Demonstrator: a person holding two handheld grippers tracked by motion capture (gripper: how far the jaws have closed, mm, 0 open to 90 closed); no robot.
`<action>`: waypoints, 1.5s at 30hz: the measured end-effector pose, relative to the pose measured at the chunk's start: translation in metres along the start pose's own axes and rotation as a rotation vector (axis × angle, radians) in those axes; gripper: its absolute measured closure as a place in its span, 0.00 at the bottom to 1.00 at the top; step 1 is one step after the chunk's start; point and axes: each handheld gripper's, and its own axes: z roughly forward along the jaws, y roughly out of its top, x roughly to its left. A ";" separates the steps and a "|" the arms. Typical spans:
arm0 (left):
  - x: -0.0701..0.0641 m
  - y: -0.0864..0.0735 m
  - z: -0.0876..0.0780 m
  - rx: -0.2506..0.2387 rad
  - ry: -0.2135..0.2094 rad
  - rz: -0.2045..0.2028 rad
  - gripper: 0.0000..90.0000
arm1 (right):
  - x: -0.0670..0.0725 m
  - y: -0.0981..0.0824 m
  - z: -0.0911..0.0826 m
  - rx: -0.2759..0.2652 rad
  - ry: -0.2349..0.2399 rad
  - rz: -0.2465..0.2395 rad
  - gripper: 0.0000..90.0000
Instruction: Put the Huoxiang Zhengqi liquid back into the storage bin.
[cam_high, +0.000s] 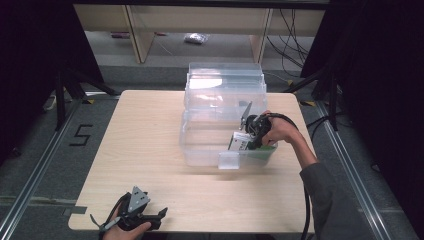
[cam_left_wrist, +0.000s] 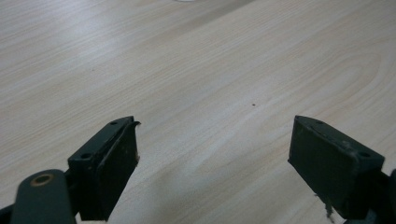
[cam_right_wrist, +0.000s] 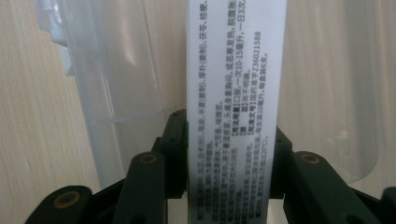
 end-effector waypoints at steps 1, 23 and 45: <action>0.000 0.000 0.000 -0.001 -0.002 -0.001 0.17 | 0.001 0.000 0.000 -0.002 -0.002 0.020 0.69; 0.001 0.000 0.000 -0.003 0.002 -0.001 0.17 | 0.010 -0.016 -0.044 -0.211 -0.014 0.156 0.54; 0.001 0.000 0.001 -0.012 0.000 -0.014 0.17 | 0.028 -0.034 -0.060 -0.392 -0.147 0.424 0.38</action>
